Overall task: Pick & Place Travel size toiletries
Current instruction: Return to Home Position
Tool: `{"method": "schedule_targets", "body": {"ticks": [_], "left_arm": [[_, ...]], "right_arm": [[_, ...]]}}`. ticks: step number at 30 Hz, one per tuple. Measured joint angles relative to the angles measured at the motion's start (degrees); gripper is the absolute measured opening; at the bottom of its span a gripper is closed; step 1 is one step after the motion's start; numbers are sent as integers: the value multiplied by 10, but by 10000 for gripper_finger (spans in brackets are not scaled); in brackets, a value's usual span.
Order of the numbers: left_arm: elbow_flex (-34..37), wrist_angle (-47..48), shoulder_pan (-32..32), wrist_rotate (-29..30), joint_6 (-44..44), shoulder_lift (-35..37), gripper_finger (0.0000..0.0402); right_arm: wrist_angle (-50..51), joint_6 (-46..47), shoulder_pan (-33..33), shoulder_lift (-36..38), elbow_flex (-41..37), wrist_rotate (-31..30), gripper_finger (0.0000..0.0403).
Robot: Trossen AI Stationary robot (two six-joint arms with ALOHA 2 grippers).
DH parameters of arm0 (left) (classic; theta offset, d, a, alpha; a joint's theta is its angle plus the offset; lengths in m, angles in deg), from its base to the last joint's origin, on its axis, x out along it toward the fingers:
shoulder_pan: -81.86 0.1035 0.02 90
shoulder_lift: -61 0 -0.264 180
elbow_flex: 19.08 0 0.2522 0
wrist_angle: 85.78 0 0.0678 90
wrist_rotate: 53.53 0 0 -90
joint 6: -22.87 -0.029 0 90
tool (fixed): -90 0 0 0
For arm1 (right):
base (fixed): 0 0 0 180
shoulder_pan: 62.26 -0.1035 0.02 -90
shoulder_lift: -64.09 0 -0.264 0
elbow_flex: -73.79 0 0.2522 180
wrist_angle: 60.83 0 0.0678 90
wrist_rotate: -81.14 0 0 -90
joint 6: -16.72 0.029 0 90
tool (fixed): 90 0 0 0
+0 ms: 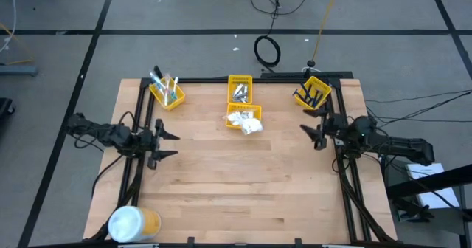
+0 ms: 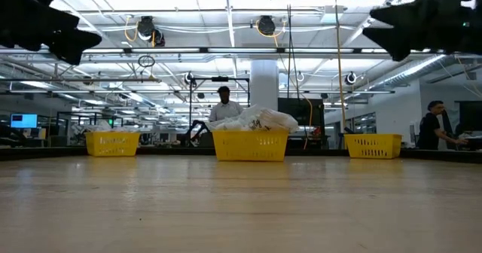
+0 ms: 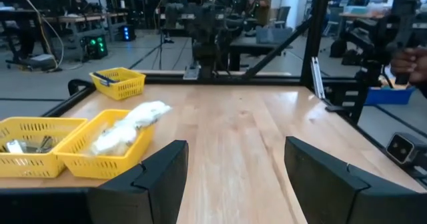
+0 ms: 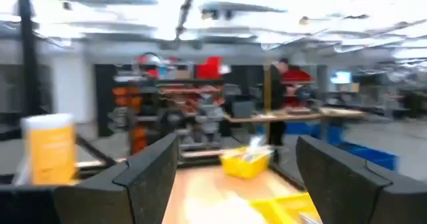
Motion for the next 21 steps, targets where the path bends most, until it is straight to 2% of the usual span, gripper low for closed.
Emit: {"method": "schedule_targets", "body": {"ticks": [4, 10, 16, 21], "left_arm": [[12, -8, 0, -9, -1, 0, 244], [11, -7, 1, -111, -33, 0, 244], [9, 25, 37, -40, 40, 0, 244], [10, 13, 53, -34, 32, 0, 244]], "right_arm": [[57, -8, 0, -7, 0, -9, 286], [139, -9, -17, -6, -1, -8, 290], [125, -44, -91, 12, -2, -25, 287], [148, -52, -122, 17, -2, -40, 288]]}}
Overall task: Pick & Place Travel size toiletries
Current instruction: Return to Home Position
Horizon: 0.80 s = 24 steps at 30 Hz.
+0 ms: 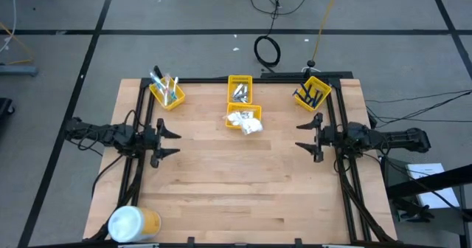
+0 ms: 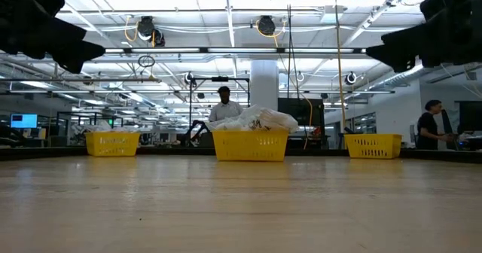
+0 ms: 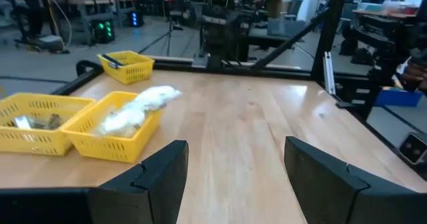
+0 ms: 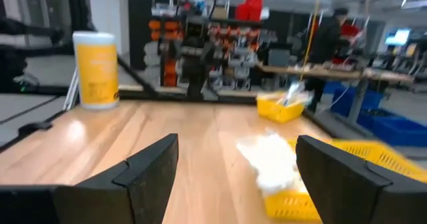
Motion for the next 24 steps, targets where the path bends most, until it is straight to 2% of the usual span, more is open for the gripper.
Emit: {"method": "schedule_targets", "body": {"ticks": [4, 11, 24], "left_arm": [[0, 0, 0, 0, -8, 0, 244], [0, -5, 0, 0, 7, 0, 244], [0, -5, 0, 0, 7, 0, 244]], "right_arm": [[47, 11, -4, -6, 0, 2, 290], [48, 137, -4, -21, 0, 2, 284], [48, 142, -4, -22, 0, 2, 283]]}}
